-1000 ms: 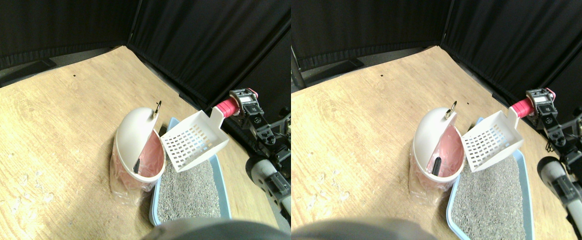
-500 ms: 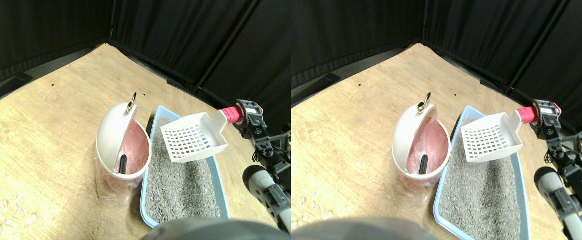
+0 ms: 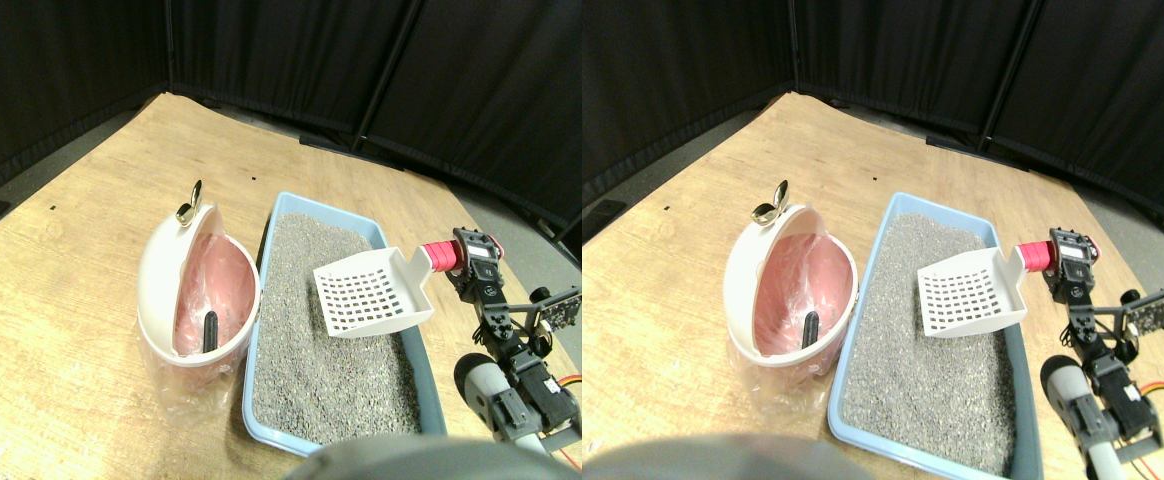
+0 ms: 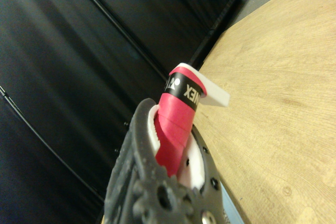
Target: Scoop (unimanual)
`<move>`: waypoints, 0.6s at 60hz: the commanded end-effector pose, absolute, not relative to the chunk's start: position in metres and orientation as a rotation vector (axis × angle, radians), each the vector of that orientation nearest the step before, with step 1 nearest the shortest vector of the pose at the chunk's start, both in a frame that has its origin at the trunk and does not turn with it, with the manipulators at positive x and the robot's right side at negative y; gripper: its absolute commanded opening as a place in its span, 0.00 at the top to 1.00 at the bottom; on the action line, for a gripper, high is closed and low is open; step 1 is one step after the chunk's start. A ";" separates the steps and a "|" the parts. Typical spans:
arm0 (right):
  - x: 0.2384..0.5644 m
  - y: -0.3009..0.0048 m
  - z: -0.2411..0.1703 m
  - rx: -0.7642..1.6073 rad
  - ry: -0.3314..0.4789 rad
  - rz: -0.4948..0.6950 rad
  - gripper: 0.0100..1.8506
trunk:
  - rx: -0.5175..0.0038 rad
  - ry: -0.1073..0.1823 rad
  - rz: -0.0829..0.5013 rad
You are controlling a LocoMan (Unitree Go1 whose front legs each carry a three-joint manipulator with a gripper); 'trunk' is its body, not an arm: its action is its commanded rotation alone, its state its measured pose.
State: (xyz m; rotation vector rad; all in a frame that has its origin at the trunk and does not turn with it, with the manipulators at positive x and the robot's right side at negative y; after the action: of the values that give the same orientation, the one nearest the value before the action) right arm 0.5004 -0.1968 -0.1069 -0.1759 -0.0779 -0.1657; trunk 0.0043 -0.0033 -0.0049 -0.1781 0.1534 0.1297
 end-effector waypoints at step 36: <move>0.490 -0.224 -0.139 -0.079 -0.007 -0.247 0.97 | -0.176 0.134 0.112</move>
State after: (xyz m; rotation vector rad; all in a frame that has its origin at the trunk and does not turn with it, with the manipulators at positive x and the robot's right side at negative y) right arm 0.4912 -0.2232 -0.1368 -0.0917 0.0092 -0.2412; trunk 0.0030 -0.0028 -0.0056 -0.1645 0.1536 0.1095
